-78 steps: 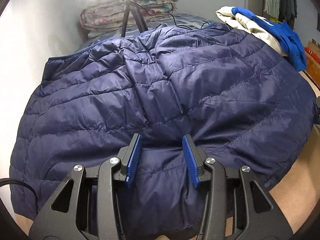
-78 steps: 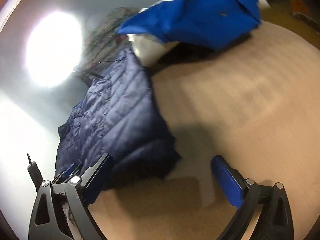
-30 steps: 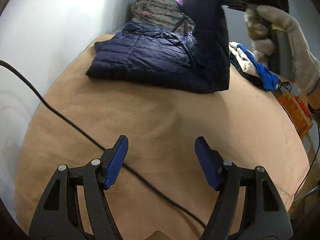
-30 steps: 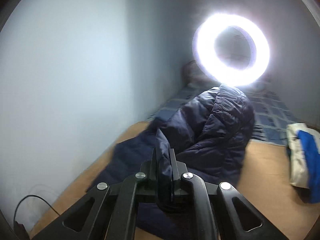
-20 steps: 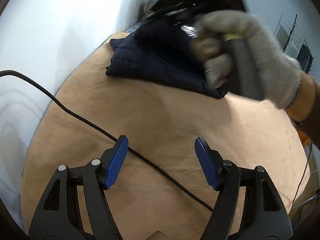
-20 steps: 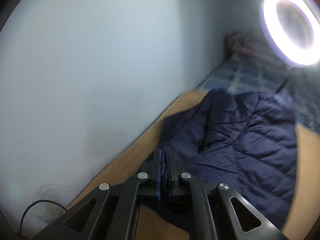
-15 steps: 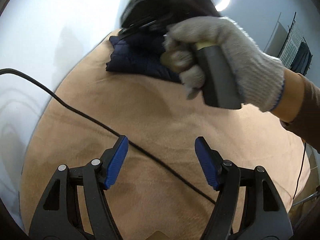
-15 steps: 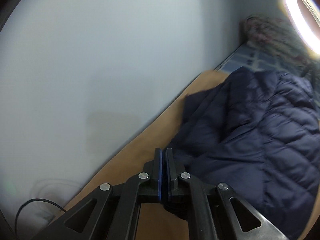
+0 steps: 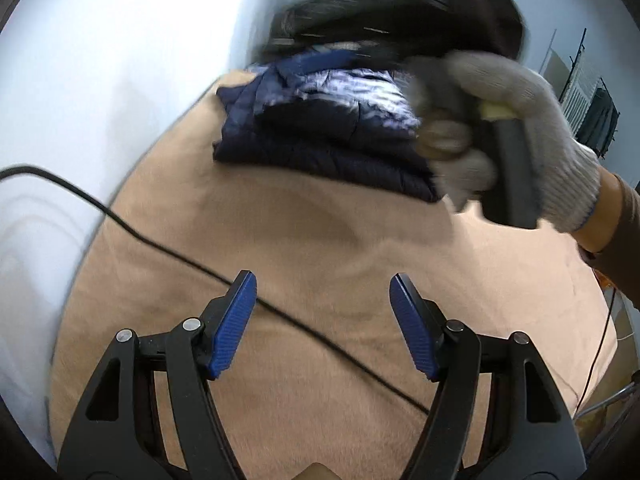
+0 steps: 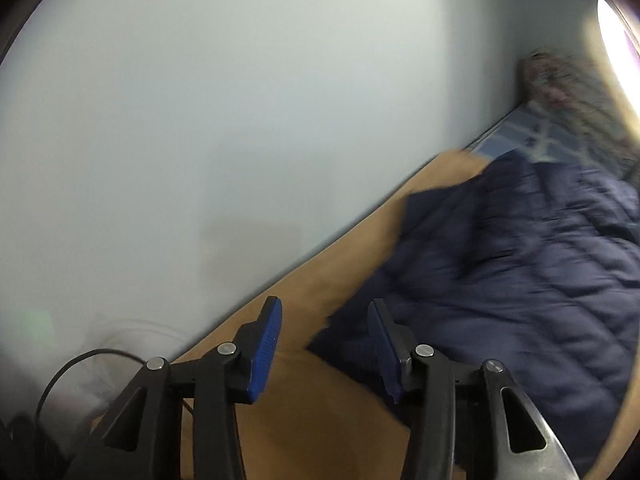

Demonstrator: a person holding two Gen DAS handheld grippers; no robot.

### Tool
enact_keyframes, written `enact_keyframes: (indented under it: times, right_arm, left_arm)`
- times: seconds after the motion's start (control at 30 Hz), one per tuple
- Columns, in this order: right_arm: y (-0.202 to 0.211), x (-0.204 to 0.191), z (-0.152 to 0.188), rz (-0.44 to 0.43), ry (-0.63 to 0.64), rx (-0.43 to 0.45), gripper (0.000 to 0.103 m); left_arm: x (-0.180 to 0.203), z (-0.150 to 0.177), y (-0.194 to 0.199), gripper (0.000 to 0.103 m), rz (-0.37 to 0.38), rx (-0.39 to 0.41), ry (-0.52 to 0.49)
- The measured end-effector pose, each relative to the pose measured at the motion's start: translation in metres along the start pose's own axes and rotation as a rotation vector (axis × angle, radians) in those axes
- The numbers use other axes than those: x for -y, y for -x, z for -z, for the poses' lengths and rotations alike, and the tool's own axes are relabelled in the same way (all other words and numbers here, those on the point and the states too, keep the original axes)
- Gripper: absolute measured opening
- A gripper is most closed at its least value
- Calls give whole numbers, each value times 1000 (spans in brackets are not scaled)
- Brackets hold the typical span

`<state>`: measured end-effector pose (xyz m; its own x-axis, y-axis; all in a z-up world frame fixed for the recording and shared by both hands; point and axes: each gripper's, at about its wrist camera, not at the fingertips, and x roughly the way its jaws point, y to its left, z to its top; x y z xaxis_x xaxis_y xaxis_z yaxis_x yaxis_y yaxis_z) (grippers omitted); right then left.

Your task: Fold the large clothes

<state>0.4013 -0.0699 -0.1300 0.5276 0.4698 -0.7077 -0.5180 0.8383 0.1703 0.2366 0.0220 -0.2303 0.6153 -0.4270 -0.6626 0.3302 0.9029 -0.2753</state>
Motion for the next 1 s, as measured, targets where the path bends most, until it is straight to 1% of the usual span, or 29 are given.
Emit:
enact_keyframes:
  times: [0.03,0.07,0.13,0.17,0.2,0.23,0.27,0.3,0.33,0.37,0.4,0.43,0.47,0.5,0.53,0.6,0.63,0.67,0.73,0.8,0.87,0.93,0.97,1.0]
  right_arm:
    - [13,14,1,30,-13,18,49]
    - [20,23,0,40,-21,28,52]
    - [33,44,4,57,-17,24,69]
    - [35,47,6,63,1,11,72]
    - [34,48,10,67,27,-8,75]
    - [31,46,15,86,77,-38,75]
    - [27,44,18,109,116,-53,75]
    - [21,39,24,155,178,-76,74]
    - [20,34,29,190,221,-88,71]
    - [15,29,36,236,271,-101,64]
    - [8,26,41,273,316,-115,41]
    - [5,23,46,279,336,-128,23]
    - [2,21,47,298,349,-129,17]
    - [0,20,47,306,356,-108,11]
    - [1,19,45,303,346,-96,8]
    - [8,21,34,243,265,-52,7]
    - [11,21,29,202,237,-35,7]
    - [11,19,29,182,229,-32,7]
    - [-4,17,32,154,237,-74,7]
    - [-22,18,40,152,246,-126,7]
    - [-33,28,42,120,211,-150,8]
    - [-24,44,38,26,114,-144,25]
    - [-16,50,36,-17,73,-135,32]
    - [-1,59,33,-85,26,-111,41]
  left_arm:
    - [0,-2,0,71,3,6,-1]
    - [2,-4,0,71,8,12,-3]
    - [3,-6,-2,71,8,14,-6]
    - [4,-6,-3,71,6,9,-6]
    - [3,-6,-6,71,6,3,-5]
    - [3,-6,-8,71,8,-5,-2]
    - [2,-5,-11,71,8,-13,1]
    - [3,-4,-12,71,7,-18,4]
    - [4,-3,-14,71,5,-23,4]
    - [4,-3,-16,71,3,-29,3]
    - [5,-3,-18,71,0,-34,1]
    - [5,-3,-19,71,-3,-37,-1]
    - [6,-2,-18,71,-4,-37,-1]
    - [6,-2,-18,71,-5,-36,1]
    - [5,-2,-18,71,-7,-32,6]
    - [4,-2,-17,71,-10,-27,18]
    - [3,-2,-18,71,-12,-28,24]
    - [2,-1,-19,71,-14,-31,28]
    - [4,0,-20,71,-21,-36,26]
    - [5,-1,-20,71,-31,-35,22]
    - [7,-5,-17,71,-34,-29,14]
    - [11,-11,-16,71,-43,-15,-2]
    - [14,-18,-14,71,-44,-2,-20]
    - [16,-22,-12,71,-45,8,-32]
